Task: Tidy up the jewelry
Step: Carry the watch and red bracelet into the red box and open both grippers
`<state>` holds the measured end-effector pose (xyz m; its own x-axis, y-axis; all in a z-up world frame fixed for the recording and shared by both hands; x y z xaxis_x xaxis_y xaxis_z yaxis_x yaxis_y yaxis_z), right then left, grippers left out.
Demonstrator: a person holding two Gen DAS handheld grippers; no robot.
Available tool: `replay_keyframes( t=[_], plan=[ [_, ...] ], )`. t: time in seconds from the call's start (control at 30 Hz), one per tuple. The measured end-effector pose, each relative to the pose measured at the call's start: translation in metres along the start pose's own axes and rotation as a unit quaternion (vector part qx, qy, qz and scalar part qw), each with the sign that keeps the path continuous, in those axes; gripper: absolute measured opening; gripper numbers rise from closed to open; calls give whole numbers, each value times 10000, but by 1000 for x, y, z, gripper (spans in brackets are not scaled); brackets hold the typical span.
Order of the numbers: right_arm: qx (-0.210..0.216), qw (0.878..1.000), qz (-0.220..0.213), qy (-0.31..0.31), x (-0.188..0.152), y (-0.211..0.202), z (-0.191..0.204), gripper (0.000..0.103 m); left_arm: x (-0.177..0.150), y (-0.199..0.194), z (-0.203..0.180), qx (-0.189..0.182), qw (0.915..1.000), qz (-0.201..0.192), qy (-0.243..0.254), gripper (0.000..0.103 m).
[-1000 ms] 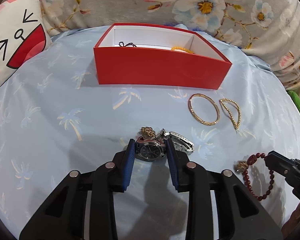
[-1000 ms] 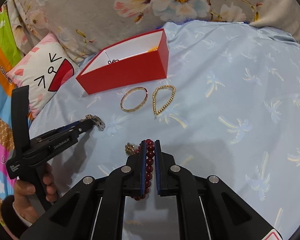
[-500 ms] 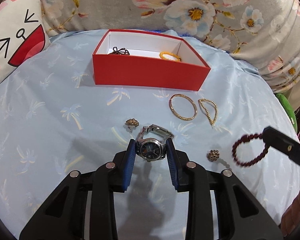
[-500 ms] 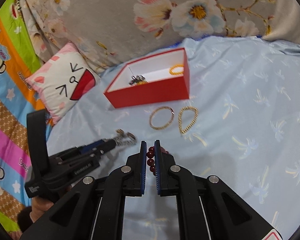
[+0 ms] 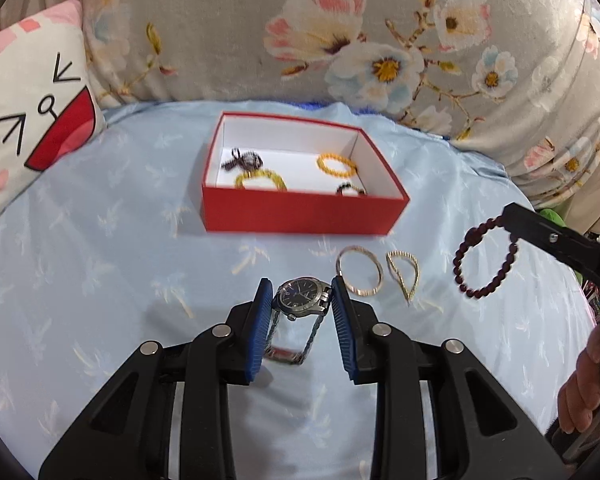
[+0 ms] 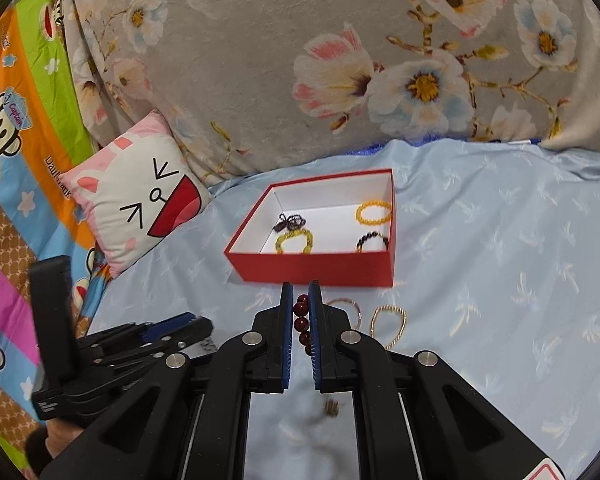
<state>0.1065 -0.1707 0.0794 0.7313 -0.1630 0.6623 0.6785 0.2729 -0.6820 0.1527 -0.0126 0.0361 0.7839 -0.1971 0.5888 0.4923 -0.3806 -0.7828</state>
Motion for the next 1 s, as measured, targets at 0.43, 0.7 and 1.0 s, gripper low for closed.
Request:
replay_keyframes(
  t=[0.43, 0.7, 1.0],
  plan=[
    [-4, 9996, 126, 272, 101, 83, -23, 7, 116, 25, 4, 209, 9984, -498, 180, 29],
    [226, 9970, 505, 541, 118, 155, -28, 7, 154, 79, 19, 89, 9995, -316, -25, 29],
    [-30, 9956, 721, 600, 114, 195, -41, 20, 166, 124, 25, 2, 9999, -55, -139, 30]
  ],
)
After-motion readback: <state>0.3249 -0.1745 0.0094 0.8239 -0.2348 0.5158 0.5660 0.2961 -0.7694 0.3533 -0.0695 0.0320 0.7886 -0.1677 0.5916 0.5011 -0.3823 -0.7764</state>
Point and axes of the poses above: each gripper's, at about its wrist camera, not at the fingertips, and y roughly the way its jaws point, z to its left, x to its top, the point moved 7 cm from there along y, roughly the way its jaws point, and after that the axes turned 10 degrees about z, right-handed, at the moved point
